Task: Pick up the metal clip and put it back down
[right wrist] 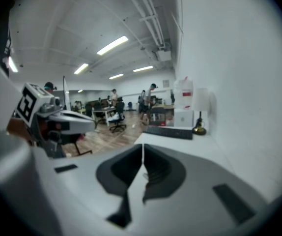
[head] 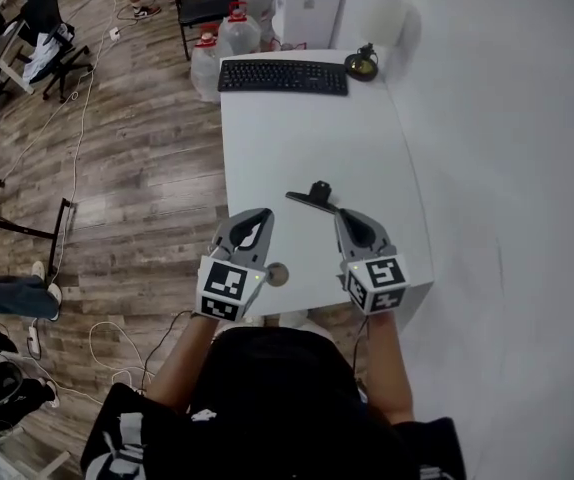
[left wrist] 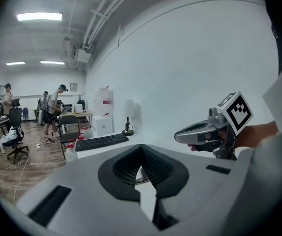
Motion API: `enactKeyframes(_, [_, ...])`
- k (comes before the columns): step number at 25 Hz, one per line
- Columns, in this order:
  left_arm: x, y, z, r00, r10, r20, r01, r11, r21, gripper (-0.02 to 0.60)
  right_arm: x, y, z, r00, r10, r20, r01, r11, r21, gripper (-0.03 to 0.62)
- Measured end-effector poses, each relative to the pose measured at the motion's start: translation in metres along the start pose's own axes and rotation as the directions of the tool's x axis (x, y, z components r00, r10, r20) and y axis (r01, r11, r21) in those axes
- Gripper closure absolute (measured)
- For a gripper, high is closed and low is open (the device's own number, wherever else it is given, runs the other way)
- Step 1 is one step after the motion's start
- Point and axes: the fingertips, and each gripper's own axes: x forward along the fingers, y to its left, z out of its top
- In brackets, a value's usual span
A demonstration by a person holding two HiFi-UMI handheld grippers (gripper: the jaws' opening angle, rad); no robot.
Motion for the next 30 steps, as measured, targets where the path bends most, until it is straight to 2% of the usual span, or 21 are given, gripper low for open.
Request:
enactKeyframes(8, [0.029,-0.001,-0.012,0.998,0.024,-0.055,-0.025,0.999,-0.022,0.557,0.036,-0.024,-0.027,0.990,0.066,-0.121,-0.066,0.998,0.003,0.559])
enactKeyframes(13, [0.042,-0.003,-0.024,0.994,0.045,-0.096,-0.049,0.998,-0.041,0.557,0.059,-0.034,-0.056,0.965,0.129,-0.230,-0.134,0.991,-0.006,0.559])
enactKeyframes(18, [0.061,0.001,-0.035,0.987,0.071,-0.141,-0.080,0.995,-0.063,0.557,0.089,-0.051,-0.088,0.922,0.169,-0.348,-0.193,0.981,-0.035,0.552])
enactKeyframes(21, [0.066,0.005,-0.041,0.984,0.086,-0.157,-0.098,0.992,-0.073,0.557,0.103,-0.049,-0.109,0.871,0.223,-0.438,-0.269,0.962,-0.046,0.463])
enactKeyframes(23, [0.066,0.009,-0.044,0.981,0.100,-0.166,-0.114,0.990,-0.079,0.557,0.113,-0.047,-0.120,0.838,0.239,-0.490,-0.314,0.946,-0.075,0.431])
enactKeyframes(27, [0.067,0.015,-0.049,0.975,0.127,-0.184,-0.144,0.986,-0.084,0.557,0.130,-0.051,-0.142,0.790,0.222,-0.571,-0.368,0.917,-0.153,0.376])
enactKeyframes(30, [0.067,0.017,-0.055,0.970,0.141,-0.199,-0.161,0.983,-0.090,0.557,0.143,-0.058,-0.157,0.766,0.196,-0.612,-0.390,0.898,-0.201,0.353])
